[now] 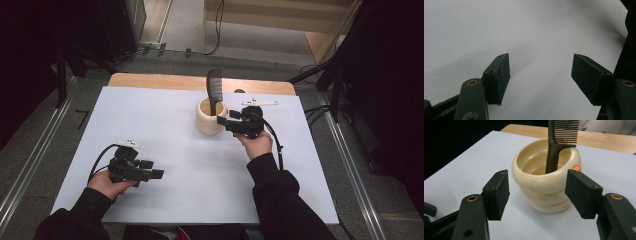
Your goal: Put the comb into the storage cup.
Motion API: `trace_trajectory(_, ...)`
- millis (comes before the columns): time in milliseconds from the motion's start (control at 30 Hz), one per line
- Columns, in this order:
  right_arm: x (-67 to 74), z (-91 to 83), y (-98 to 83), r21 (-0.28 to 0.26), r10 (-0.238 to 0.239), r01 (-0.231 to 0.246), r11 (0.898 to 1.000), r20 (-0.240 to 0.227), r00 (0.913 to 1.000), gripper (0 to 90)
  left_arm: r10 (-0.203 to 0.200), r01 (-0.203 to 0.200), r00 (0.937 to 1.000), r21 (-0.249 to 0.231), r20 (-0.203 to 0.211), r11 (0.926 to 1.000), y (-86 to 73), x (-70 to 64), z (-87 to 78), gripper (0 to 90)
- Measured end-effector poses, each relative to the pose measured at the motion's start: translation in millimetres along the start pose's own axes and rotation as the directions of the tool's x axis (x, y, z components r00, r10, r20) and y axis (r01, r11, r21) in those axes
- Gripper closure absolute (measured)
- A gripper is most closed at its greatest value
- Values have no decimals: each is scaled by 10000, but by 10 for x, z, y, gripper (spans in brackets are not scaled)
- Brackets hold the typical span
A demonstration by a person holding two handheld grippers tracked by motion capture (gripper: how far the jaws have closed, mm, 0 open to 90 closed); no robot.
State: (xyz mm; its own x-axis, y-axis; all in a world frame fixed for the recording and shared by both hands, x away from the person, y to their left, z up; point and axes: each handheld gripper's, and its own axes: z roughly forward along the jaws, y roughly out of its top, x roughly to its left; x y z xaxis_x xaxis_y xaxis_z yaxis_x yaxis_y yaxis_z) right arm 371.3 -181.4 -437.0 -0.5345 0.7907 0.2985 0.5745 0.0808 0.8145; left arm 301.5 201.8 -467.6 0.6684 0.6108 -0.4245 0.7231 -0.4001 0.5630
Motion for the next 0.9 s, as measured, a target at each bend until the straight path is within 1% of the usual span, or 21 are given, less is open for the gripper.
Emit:
trace_trajectory(67,21,-46,-18,137,-39,39,9999,-66,10000,342,-7,7,10000,-8,-9,10000,2,-2,-4,316)
trace_trajectory(300,70,-228,-103,214,-124,137,9997,-609,9981,296,-6,6,10000,-16,-33,10000,7,7,-12,316)
trace_trajectory(367,73,-265,-133,359,-129,156,9992,-746,9971,288,-4,4,10000,-26,-33,10000,10,5,-15,316)
trace_trajectory(400,76,-284,-147,447,-122,155,9989,-722,9973,288,9,-9,10000,-38,-39,10000,11,2,-15,317)
trace_trajectory(467,83,-322,-178,531,-219,258,9983,-729,9971,279,33,-33,10000,-47,-28,10000,12,-1,-14,316)
trace_trajectory(500,85,-340,-193,592,-243,291,9978,-805,9965,277,42,-42,10000,-43,-29,10000,11,-1,-14,316)
trace_trajectory(633,119,-418,-255,605,-488,544,9967,-909,9947,274,6,-6,10000,-55,-46,10000,7,2,-18,316)
trace_trajectory(767,148,-469,-318,805,-619,711,9942,-1109,9919,273,-19,19,10000,-104,-49,9999,6,6,-24,316)
trace_trajectory(833,158,-493,-351,812,-719,828,9933,-1297,9889,273,-21,20,10000,-97,-76,10000,6,3,-25,316)
trace_trajectory(900,172,-526,-386,804,-733,844,9932,-1319,9885,273,3,-3,10000,-96,-80,10000,5,2,-29,316)
